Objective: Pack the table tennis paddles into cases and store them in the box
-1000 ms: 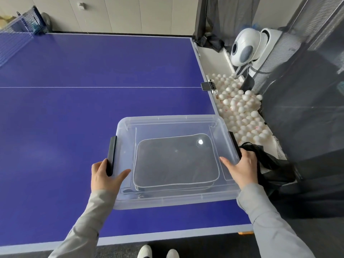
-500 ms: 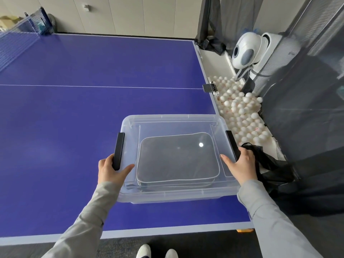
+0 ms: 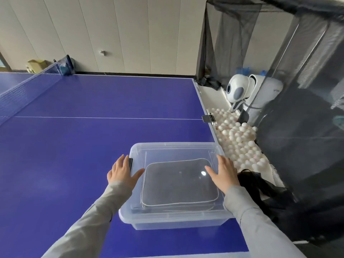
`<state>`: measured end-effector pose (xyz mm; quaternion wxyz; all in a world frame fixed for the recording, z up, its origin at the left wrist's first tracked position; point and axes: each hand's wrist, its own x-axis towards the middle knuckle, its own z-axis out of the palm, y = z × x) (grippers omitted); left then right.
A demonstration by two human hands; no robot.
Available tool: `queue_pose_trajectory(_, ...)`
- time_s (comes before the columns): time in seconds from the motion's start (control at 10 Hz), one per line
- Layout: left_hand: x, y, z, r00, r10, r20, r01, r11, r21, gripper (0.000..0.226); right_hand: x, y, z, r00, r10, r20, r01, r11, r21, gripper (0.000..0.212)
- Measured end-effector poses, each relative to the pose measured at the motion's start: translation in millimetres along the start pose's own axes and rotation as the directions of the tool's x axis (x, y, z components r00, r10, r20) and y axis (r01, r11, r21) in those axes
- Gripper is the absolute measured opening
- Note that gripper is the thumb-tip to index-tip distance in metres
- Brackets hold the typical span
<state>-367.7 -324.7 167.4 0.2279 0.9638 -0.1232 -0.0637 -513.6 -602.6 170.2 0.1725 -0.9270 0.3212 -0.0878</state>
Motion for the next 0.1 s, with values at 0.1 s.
queue_pose_trajectory(0.1,11.3,20.5,-16.0,0.993,0.108,0.051,-0.114,0.985,0.131,0.076,10.5,-18.9,-9.1,0.992,-0.106,0.064,0.111,0.992,-0.068,0.063)
